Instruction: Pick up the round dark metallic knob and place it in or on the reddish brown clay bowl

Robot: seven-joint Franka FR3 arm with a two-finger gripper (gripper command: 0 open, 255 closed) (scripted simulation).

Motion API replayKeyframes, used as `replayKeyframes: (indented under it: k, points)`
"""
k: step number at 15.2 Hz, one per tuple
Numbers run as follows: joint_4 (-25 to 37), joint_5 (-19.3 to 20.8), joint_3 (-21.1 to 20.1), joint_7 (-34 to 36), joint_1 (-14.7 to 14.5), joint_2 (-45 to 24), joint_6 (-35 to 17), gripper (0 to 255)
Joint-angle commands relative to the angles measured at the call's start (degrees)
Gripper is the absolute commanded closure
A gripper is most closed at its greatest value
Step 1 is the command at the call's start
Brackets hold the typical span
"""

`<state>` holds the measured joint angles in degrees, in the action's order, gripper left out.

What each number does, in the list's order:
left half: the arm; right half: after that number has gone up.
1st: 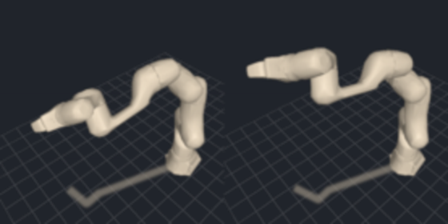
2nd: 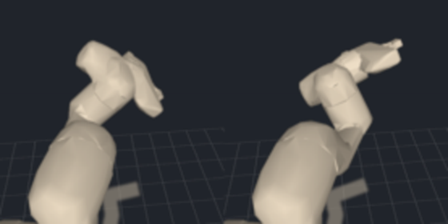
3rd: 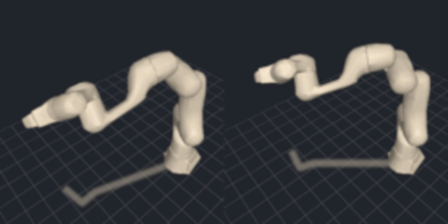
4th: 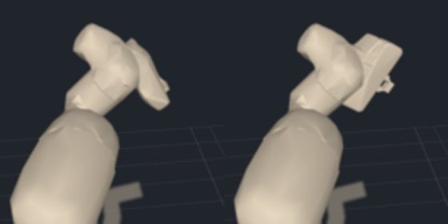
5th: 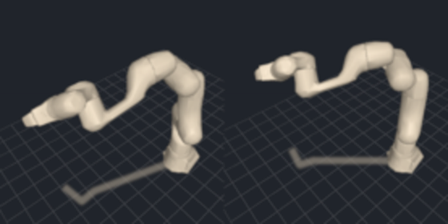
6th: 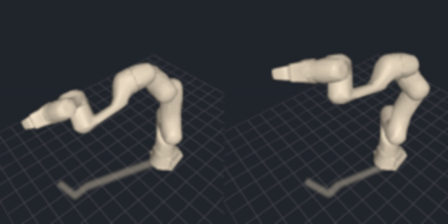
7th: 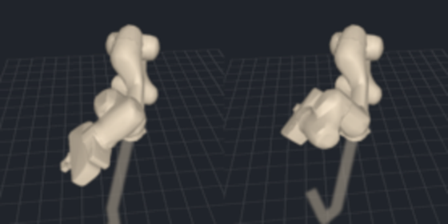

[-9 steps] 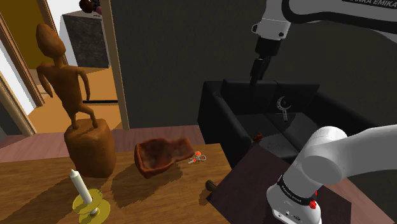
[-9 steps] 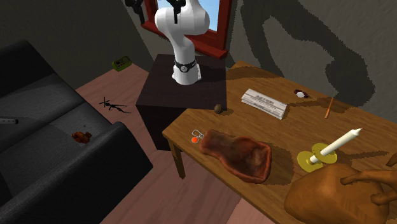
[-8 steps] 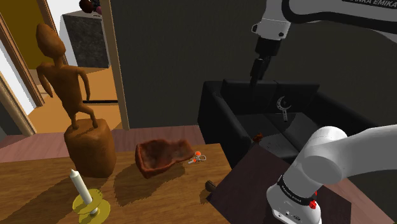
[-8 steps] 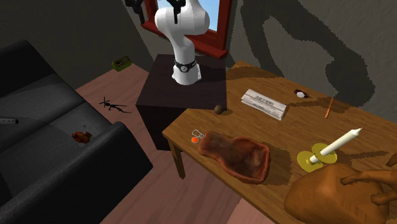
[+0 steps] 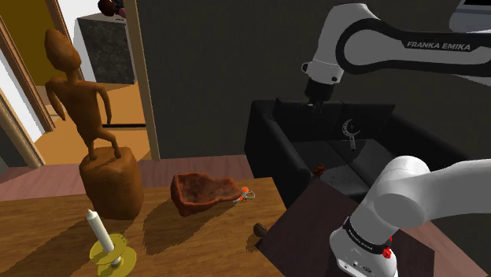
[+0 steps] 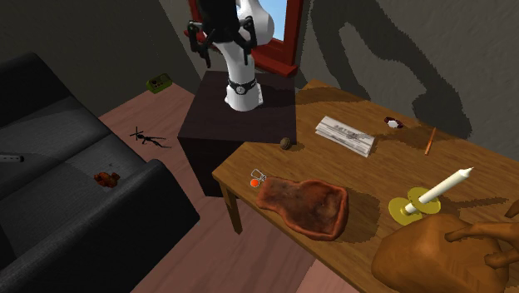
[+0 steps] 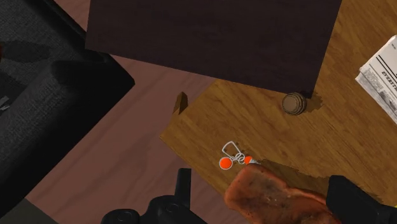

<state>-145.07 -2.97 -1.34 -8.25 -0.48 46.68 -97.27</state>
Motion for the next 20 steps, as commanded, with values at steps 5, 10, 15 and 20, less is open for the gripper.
replayKeyframes:
  k: [5, 10, 15, 20]
  points:
    - [-11.5, -4.9, -2.1, 1.9, -2.6, 1.6, -10.9, 0]
    - [-19.4, -9.9, -4.2, 2.8, -5.8, -0.4, -21.8, 0]
    - [-25.3, -16.3, -6.3, 3.0, -10.5, -6.6, -35.1, 0]
    - [-28.0, -25.7, -7.2, 0.8, -17.9, -18.5, -51.1, 0]
